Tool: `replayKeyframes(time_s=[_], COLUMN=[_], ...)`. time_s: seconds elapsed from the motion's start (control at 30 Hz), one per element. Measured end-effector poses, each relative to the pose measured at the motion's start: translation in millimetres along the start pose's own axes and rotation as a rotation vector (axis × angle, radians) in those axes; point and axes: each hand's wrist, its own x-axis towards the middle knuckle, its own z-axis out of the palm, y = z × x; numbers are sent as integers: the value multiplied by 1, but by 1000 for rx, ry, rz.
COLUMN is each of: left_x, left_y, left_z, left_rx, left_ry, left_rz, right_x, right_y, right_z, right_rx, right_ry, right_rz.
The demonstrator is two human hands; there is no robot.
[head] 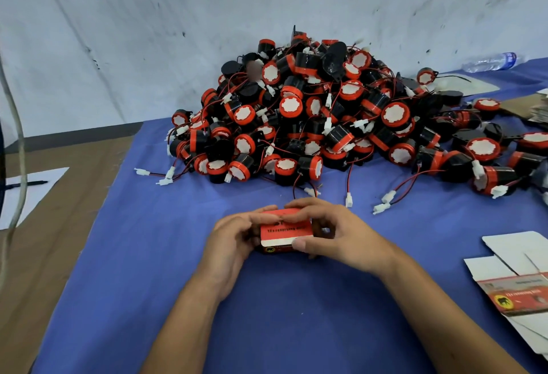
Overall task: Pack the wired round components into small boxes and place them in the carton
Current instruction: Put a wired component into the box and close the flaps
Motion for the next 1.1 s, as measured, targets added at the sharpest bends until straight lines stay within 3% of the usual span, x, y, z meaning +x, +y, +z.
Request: replayKeyframes(time_s=[0.13, 0.3, 0.47, 0.53, 0.63, 0.9, 1.1], left_x=[-3, 0, -4, -4, -4, -2, -3], left_y=[-3, -3, 0, 1, 3, 0, 0], left_z=[-8, -9, -12, -11, -7, -8, -8], left_rx=[404, 542, 645, 709, 718, 677, 671], left_ry=[-97, -70, -126, -101, -85, -46, -18], left_rz=[139, 228, 185, 195, 183, 218, 265], right_x=[3, 4, 3, 3, 3, 1, 0], right_y=[1, 5, 5, 3, -2, -5, -6], right_z=[9, 12, 11, 15, 17, 29, 27], right_rx=[-246, -391, -546, -441, -342, -585, -614], right_ry=[192, 231, 181, 236, 280, 263, 131], right_rz=[-108, -318, -305, -327, -270, -111, -43])
